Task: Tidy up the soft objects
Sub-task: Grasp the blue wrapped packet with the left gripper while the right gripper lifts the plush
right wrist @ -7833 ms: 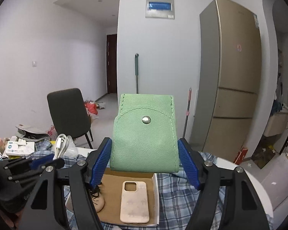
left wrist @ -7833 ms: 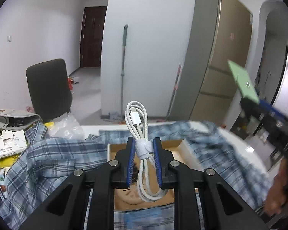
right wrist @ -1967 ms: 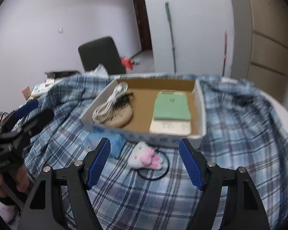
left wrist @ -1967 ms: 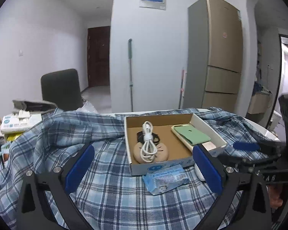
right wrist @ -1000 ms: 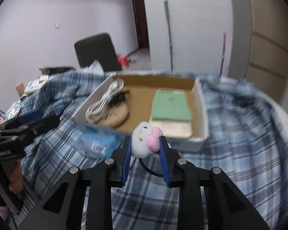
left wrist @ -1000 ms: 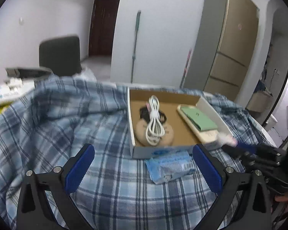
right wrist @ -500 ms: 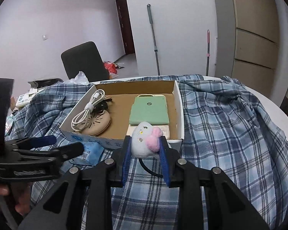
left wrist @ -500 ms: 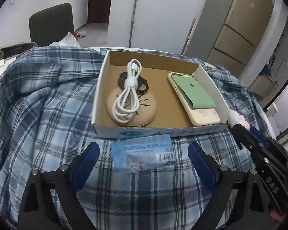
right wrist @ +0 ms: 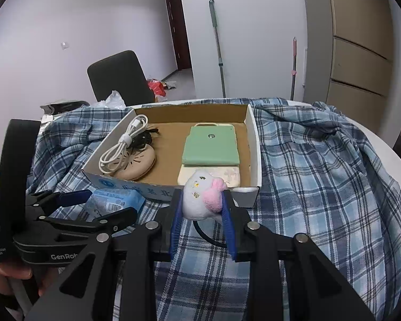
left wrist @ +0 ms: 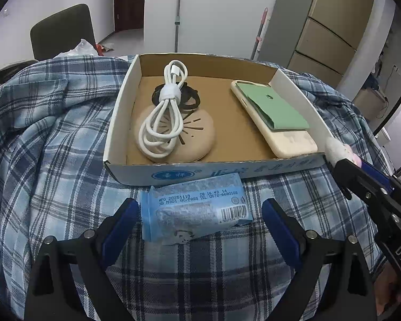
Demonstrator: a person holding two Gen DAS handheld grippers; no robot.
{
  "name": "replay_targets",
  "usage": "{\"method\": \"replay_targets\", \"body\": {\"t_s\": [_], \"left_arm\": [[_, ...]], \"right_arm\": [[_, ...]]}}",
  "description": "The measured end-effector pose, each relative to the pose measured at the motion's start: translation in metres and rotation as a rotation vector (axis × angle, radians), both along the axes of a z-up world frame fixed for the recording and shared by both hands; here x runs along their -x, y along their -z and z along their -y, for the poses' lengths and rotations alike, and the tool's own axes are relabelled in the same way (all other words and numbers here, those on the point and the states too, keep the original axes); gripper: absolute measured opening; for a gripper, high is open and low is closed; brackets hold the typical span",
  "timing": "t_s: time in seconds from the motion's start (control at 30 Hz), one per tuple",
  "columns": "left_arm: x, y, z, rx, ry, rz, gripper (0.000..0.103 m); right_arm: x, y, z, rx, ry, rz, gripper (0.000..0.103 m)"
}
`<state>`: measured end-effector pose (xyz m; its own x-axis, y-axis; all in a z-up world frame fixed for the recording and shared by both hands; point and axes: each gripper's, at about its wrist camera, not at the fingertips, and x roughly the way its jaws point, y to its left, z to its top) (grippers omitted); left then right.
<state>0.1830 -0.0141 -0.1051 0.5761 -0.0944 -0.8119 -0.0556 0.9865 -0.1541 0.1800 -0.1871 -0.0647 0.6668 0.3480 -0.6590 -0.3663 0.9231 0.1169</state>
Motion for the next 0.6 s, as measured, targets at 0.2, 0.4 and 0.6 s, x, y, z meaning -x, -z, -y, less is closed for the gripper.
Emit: {"method": "replay_targets", "body": {"t_s": [0.2, 0.4, 0.6], "left_arm": [[-0.003, 0.003, 0.005, -0.008, 0.007, -0.007, 0.080], [0.014, -0.013, 0.001, -0.004, 0.000, 0.096, 0.075], [0.045, -0.044, 0.008, -0.032, 0.023, 0.309, 0.075]], "right_arm": [[-0.001, 0.003, -0.001, 0.010, 0.011, -0.004, 0.027], [0.003, -0.001, -0.001, 0.001, -0.006, 0.027, 0.027], [0.014, -0.018, 0.008, -0.041, 0.024, 0.147, 0.027]]}}
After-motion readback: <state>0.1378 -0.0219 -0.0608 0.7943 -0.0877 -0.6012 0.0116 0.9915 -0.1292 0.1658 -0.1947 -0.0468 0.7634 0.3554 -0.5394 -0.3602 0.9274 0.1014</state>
